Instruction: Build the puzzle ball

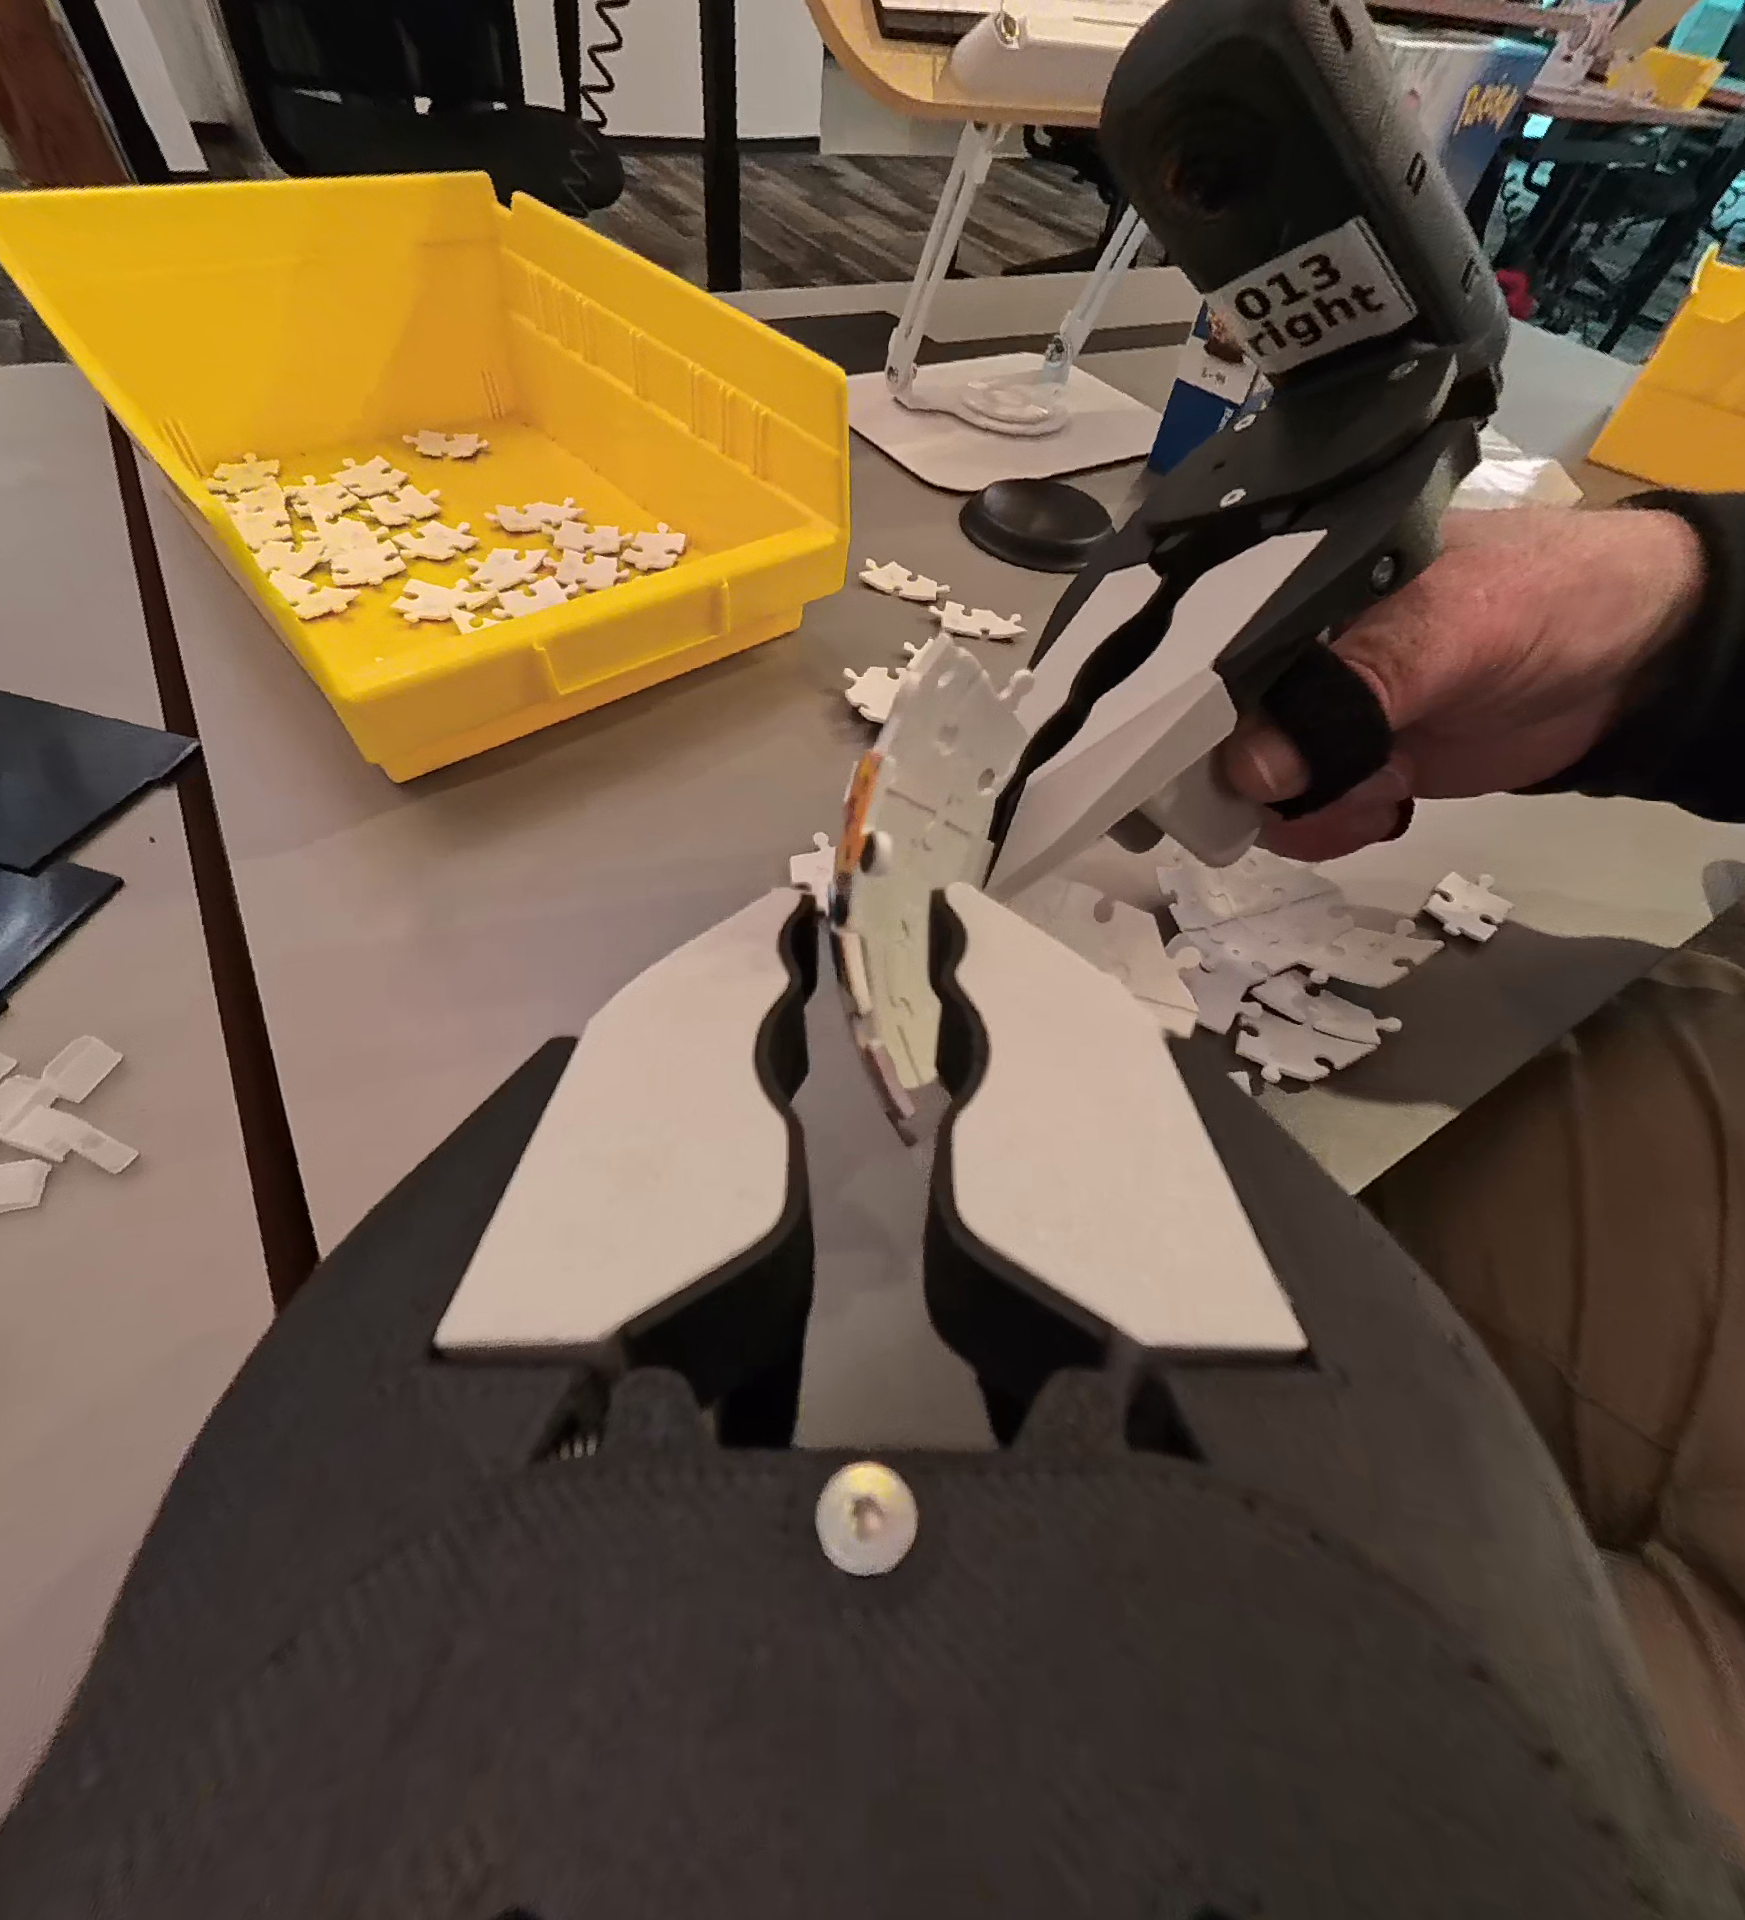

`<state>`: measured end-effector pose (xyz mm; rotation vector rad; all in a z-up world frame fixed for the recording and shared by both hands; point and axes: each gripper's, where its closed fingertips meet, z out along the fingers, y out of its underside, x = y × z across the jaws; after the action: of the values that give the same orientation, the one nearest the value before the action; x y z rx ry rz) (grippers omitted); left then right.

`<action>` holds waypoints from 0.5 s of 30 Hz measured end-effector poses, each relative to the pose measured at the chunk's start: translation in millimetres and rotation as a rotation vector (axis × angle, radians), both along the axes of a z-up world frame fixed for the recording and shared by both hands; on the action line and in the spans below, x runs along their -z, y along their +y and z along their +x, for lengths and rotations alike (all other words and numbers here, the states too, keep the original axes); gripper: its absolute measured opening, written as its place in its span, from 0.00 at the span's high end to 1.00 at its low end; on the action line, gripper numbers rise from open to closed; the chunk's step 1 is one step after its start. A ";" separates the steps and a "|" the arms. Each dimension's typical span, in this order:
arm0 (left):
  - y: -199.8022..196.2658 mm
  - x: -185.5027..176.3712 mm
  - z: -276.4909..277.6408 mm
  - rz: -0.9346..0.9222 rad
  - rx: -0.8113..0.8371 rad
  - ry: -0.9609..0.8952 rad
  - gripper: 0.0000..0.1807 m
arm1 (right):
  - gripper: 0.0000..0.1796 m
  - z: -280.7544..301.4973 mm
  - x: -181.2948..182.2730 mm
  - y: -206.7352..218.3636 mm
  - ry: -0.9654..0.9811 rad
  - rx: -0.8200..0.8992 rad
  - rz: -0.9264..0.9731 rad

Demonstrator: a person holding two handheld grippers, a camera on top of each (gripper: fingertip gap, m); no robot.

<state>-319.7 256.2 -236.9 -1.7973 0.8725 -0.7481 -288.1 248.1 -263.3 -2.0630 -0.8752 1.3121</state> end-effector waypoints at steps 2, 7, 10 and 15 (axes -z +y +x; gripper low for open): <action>-0.4 2.4 -1.5 -0.008 0.002 0.014 0.88 | 1.00 0.4 -1.3 1.3 0.014 0.009 -0.010; -0.5 9.0 -2.0 -0.046 0.002 0.016 0.88 | 1.00 2.4 -4.2 5.4 0.039 0.033 -0.017; 1.5 10.5 -3.3 -0.057 -0.013 0.006 0.88 | 1.00 3.2 -6.5 7.8 0.055 0.048 -0.011; 2.5 7.7 -3.4 -0.095 -0.022 -0.073 0.88 | 1.00 4.9 -10.9 12.4 0.100 0.076 -0.019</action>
<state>-323.1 258.7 -244.6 -1.8477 0.7795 -0.8482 -283.1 260.5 -252.4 -2.0065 -0.7362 1.3743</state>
